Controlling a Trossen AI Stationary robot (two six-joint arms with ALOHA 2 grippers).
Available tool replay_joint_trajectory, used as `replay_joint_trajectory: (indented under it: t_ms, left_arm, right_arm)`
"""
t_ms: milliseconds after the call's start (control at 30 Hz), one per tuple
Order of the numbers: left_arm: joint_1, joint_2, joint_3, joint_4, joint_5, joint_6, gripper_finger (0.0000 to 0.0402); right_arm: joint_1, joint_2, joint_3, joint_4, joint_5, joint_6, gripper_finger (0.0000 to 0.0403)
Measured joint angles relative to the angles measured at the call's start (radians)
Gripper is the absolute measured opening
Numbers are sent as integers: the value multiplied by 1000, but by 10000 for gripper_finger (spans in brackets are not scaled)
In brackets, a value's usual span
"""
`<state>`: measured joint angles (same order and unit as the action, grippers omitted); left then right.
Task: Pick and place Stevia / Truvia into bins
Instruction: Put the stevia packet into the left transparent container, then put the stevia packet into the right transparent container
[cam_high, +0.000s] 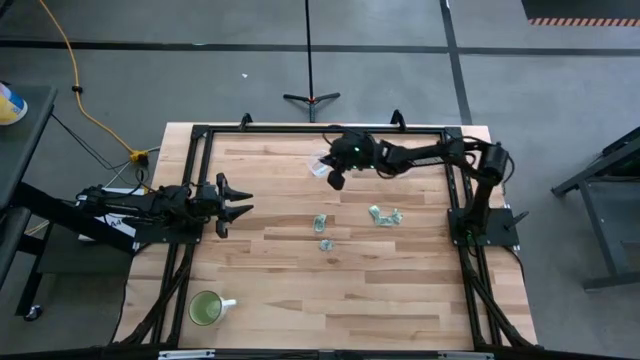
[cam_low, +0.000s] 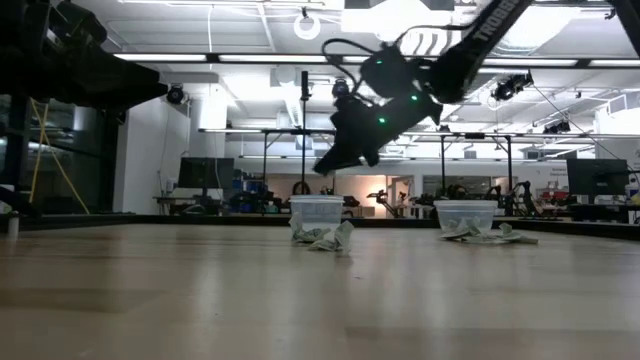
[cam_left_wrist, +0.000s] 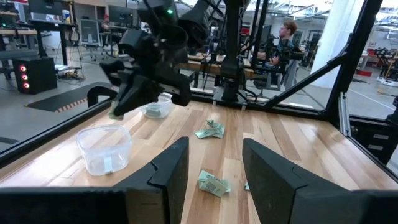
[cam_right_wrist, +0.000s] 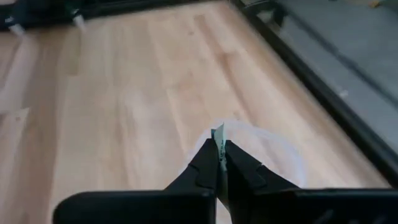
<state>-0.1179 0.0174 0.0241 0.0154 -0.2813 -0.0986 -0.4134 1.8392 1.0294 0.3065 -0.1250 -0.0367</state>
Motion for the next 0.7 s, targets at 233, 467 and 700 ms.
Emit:
replay_joint_trajectory:
  t_ms: [233, 467, 700]
  left_arm:
    - [0, 0, 0, 0, 0, 0, 186]
    - [0, 0, 0, 0, 1, -3, 186]
    - [0, 0, 0, 0, 4, -3, 186]
  right_arm:
    - [1, 62, 176, -277, 2, -41, 63]
    - [0, 64, 233, -378, 17, -7, 187]
    - [91, 41, 297, -860, -140, -123, 232]
